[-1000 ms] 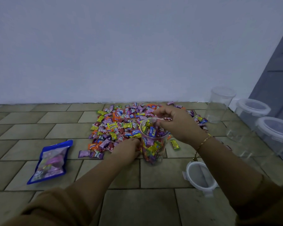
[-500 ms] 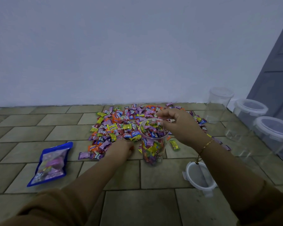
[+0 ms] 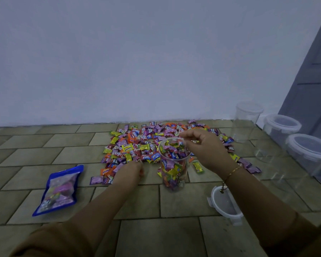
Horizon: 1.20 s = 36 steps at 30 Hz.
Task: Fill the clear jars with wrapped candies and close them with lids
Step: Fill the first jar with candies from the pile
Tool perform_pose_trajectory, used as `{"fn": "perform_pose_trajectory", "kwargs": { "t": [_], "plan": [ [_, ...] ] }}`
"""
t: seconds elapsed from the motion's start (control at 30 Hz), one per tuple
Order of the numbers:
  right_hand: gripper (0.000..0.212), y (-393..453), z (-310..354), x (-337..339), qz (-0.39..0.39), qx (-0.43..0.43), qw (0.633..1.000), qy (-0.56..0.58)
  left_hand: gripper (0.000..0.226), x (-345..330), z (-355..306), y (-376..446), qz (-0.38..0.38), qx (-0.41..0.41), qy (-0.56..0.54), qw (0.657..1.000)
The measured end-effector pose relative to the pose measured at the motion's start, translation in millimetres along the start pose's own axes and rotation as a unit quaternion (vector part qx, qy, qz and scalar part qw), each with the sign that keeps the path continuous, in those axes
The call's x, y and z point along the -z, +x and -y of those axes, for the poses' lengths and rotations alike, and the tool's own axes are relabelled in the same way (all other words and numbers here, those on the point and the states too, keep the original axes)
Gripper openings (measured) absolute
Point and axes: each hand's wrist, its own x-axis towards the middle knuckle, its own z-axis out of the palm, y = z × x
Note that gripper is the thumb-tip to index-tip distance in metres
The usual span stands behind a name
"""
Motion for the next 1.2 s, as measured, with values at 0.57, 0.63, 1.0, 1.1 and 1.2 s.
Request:
{"fn": "perform_pose_trajectory", "kwargs": {
  "t": [0.57, 0.63, 1.0, 1.1, 1.2],
  "plan": [
    [0.017, -6, 0, 4, -0.032, -0.003, 0.999, -0.003, 0.028, 79, -46, -39, -0.248, 0.030, -0.555, 0.793],
    [0.017, -7, 0, 4, -0.032, -0.006, 0.999, -0.006, 0.029, 96, -62, -46, -0.242, -0.028, -0.551, 0.798],
    [0.026, -8, 1, 8, -0.006, -0.002, 0.998, -0.060, 0.030, 106, -93, -34, -0.128, -0.107, -0.358, 0.919],
    [0.030, -8, 1, 9, 0.007, 0.000, 0.995, -0.102, 0.042, 109, -90, -38, -0.084, -0.118, -0.371, 0.917],
    [0.033, -7, 4, 12, 0.020, -0.006, 0.989, -0.143, 0.039, 120, -82, -42, -0.101, -0.107, -0.288, 0.946]
  ]
}}
